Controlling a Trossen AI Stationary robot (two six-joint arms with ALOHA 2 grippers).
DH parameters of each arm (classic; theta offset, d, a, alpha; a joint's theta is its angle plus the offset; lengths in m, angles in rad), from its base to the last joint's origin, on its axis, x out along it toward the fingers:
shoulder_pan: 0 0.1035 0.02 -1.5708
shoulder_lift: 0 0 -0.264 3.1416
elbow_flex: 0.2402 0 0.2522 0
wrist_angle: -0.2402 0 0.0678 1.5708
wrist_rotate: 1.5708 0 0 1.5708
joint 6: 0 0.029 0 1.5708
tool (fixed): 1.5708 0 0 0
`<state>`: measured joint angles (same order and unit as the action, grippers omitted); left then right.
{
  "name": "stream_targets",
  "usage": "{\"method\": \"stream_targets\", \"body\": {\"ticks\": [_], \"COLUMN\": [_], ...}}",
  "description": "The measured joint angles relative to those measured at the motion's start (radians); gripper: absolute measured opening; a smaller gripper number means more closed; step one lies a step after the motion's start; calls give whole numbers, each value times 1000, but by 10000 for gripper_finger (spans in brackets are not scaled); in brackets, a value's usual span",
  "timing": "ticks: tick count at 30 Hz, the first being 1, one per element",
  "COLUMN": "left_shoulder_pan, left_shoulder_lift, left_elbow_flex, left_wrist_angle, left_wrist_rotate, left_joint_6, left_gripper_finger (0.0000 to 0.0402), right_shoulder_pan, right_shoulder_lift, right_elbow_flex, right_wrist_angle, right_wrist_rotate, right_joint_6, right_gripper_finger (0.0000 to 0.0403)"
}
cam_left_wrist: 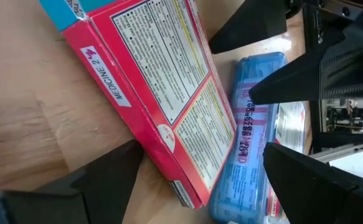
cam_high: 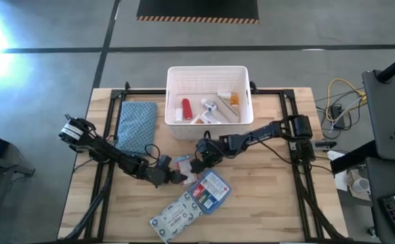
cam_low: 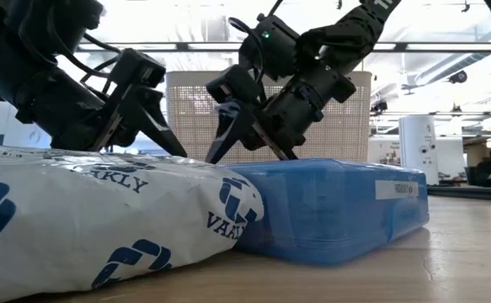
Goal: Pick & place medical supplies in basket/bin
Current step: Put the red medicine box into the white bin
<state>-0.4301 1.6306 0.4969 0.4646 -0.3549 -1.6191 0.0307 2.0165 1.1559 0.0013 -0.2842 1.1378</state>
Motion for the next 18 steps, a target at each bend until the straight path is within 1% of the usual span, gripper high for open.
{"method": "stream_targets", "body": {"ticks": [5, 10, 18], "left_shoulder_pan": [5, 14, 27], "left_shoulder_lift": [1, 6, 6], "left_elbow_flex": [25, 64, 124], "left_wrist_angle": [-18, -28, -15], "left_wrist_rotate": [-4, -7, -46], "left_joint_6": [3, 105, 265], "left_gripper_finger": [322, 322, 322], "right_shoulder_pan": [3, 3, 14], "right_shoulder_lift": [4, 4, 5], "right_elbow_flex": [-1, -1, -1], "right_wrist_angle": [41, 47, 64], "right_wrist_rotate": [22, 26, 22], "right_joint_6": [16, 7, -26], "right_gripper_finger": [327, 327, 327]}}
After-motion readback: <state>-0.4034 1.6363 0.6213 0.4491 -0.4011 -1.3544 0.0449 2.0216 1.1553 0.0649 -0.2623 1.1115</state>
